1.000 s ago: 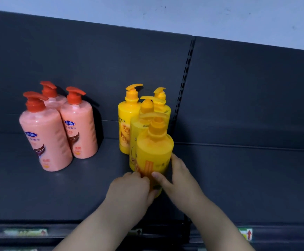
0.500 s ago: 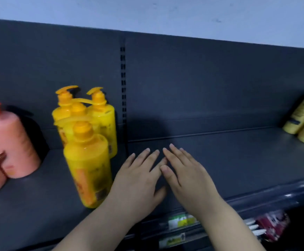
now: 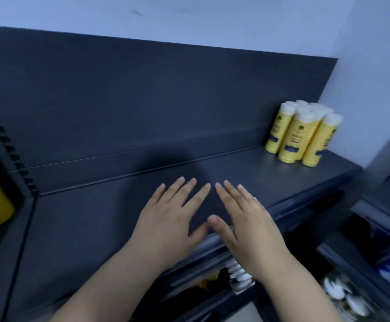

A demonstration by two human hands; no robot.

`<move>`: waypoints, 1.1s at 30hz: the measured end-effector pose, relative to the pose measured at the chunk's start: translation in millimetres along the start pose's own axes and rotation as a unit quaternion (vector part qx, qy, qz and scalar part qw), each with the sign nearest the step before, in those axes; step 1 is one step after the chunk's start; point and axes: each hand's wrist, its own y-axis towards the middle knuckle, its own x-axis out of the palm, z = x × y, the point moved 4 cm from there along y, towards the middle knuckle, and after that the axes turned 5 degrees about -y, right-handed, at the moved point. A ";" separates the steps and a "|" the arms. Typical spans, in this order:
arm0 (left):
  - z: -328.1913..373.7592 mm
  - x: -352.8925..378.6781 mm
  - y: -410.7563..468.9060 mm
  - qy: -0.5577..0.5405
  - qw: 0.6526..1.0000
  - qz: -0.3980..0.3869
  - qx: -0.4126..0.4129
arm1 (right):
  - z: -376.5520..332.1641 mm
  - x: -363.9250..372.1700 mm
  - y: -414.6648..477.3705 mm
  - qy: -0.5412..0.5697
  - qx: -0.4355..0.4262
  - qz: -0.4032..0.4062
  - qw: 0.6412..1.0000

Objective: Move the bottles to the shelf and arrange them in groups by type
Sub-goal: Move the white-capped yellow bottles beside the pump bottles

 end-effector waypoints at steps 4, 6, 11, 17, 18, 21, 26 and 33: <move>49.4 23.4 31.1 -0.003 1.000 -0.006 0.017 | 61.3 -9.5 -20.1 -0.015 0.023 0.000 1.000; 73.2 36.3 44.8 0.000 1.000 -0.017 0.025 | 92.9 -13.6 -32.5 -0.010 0.045 -0.003 0.999; 114.6 59.1 73.7 -0.005 0.998 -0.033 0.052 | 152.2 -13.9 -55.3 0.010 0.104 -0.015 0.994; 130.8 83.4 106.5 -0.035 0.995 -0.059 0.071 | 184.5 -2.2 -56.1 0.026 0.138 -0.029 0.990; 130.6 89.4 113.8 -0.051 0.994 -0.056 0.077 | 188.5 -1.3 -53.3 0.027 0.140 -0.031 0.989; 128.4 104.3 139.8 -0.090 0.992 -0.042 0.076 | 202.9 -3.6 -40.5 0.018 0.153 -0.035 0.987; 121.7 112.1 186.1 -0.122 0.988 -0.024 0.092 | 229.2 -20.0 0.2 -0.005 0.171 -0.012 0.985; 97.7 142.1 235.2 -0.095 0.989 -0.033 0.105 | 245.3 -9.0 43.7 0.003 0.181 0.030 0.983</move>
